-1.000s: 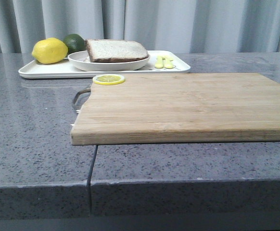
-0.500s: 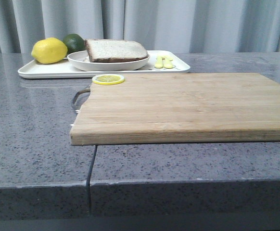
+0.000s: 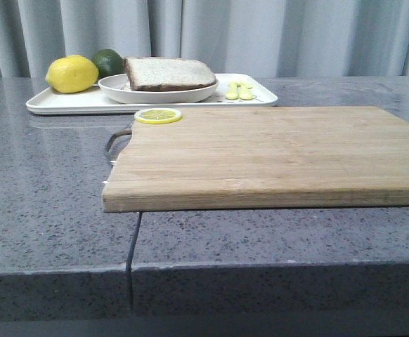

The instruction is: Place bread and move sandwich to tray

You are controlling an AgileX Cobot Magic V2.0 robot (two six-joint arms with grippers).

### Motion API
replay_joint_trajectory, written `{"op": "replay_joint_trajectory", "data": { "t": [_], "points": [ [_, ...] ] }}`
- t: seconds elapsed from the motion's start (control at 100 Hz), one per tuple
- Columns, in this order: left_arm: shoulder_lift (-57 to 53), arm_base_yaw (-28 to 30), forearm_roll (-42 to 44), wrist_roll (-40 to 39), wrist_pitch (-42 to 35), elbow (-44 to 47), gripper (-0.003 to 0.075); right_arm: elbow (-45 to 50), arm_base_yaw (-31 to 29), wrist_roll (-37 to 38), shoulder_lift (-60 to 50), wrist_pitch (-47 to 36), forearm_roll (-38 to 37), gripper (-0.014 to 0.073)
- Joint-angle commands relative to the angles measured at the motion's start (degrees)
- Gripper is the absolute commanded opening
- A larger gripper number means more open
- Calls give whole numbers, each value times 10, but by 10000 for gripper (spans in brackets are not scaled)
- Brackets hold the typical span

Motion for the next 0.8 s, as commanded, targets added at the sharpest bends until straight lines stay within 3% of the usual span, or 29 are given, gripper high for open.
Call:
{"op": "replay_joint_trajectory", "data": {
  "t": [0.0,0.22,0.46,0.53,0.65,0.72,0.79],
  "points": [
    [5,-1,-13,1,-37,-14,-19,-16,-4,-3,2,-41,-4,-116],
    [5,-1,-4,1,-42,-9,-19,-16,-4,-3,2,-41,-4,-116],
    [-16,-1,151,-15,-42,36,-19,-16,-4,-3,2,-41,-4,-116],
    [-38,-1,217,-84,-42,61,-19,-16,-4,-3,2,-41,-4,-116],
    [-82,-1,368,-285,-43,106,-19,-16,-4,-3,2,-41,-4,-116],
    [-90,-1,415,-338,-60,130,-19,-16,-4,-3,2,-41,-4,-116],
    [-89,-1,429,-339,-78,150,-19,-16,-4,-3,2,-41,-4,-116]
  ]
}}
